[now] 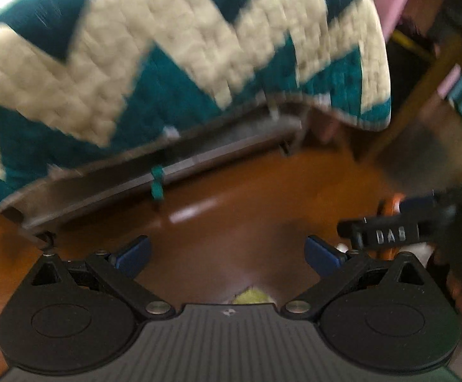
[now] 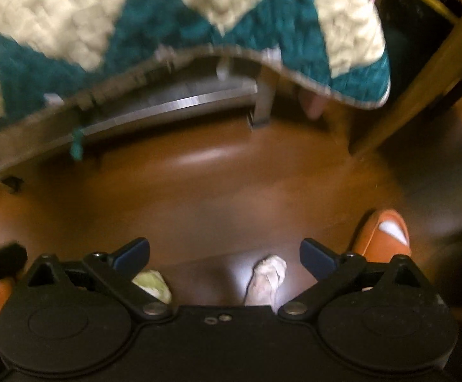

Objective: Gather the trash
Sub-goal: 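Move both tools back under the bench toward the cabbage leaf and tissue, then grasp the white tissue with the right tool while the left tool grasps the cabbage leaf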

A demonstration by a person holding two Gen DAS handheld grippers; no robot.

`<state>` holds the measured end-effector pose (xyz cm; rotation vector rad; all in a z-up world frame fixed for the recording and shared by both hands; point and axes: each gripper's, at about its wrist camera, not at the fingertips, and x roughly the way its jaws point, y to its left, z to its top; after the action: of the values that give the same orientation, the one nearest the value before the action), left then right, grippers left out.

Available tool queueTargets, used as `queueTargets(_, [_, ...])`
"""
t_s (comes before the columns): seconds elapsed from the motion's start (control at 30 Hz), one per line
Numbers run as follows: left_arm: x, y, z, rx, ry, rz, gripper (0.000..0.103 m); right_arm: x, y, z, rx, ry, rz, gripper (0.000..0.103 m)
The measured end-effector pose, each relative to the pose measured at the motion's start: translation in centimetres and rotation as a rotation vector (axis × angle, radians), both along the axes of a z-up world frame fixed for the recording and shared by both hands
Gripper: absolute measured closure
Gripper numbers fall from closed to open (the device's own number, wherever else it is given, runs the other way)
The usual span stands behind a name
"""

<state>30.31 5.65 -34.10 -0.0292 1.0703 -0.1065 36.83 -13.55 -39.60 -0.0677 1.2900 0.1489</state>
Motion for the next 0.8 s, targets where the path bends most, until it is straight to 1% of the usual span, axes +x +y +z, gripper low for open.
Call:
queueTargets(0.1, [0.0, -0.9, -3.9, -0.002, 0.076, -0.027, 0.000, 0.4, -0.5, -3.3, -0.006, 0.066, -0.038, 0.004])
queueTargets(0.17, [0.0, -1.3, -6.4, 0.000, 0.123, -0.041, 0.000, 0.5, -0.7, -5.1, -0.023, 0.091, -0.044, 0.004])
queueTargets(0.27, [0.0, -1.8, -9.7, -0.021, 0.194, -0.049, 0.000, 0.6, -0.9, -8.2, -0.055, 0.137, -0.036, 0.005])
queueTargets(0.4, [-0.1, -2.4, -13.4, -0.043, 0.261, -0.057, 0.000, 0.6, -1.5, -11.8, -0.081, 0.196, -0.044, 0.008])
queueTargets(0.63, [0.0, -3.4, -18.4, -0.050, 0.326, -0.067, 0.000, 1.2, -2.7, -15.6, -0.073, 0.275, -0.109, 0.011])
queueTargets(0.67, [0.1, -3.5, -19.0, -0.050, 0.330, -0.064, 0.000, 1.3, -2.9, -16.1, -0.072, 0.287, -0.122, 0.013])
queueTargets(0.7, [0.3, -3.5, -19.4, -0.054, 0.336, -0.064, 0.001, 1.3, -3.2, -16.4, -0.070, 0.293, -0.135, 0.014])
queueTargets(0.77, [0.7, -3.6, -20.2, -0.058, 0.341, -0.062, 0.001, 1.4, -3.6, -17.1, -0.065, 0.303, -0.166, 0.015])
queueTargets(0.8, [0.8, -3.6, -20.5, -0.061, 0.338, -0.056, 0.001, 1.5, -3.9, -17.4, -0.061, 0.310, -0.179, 0.017])
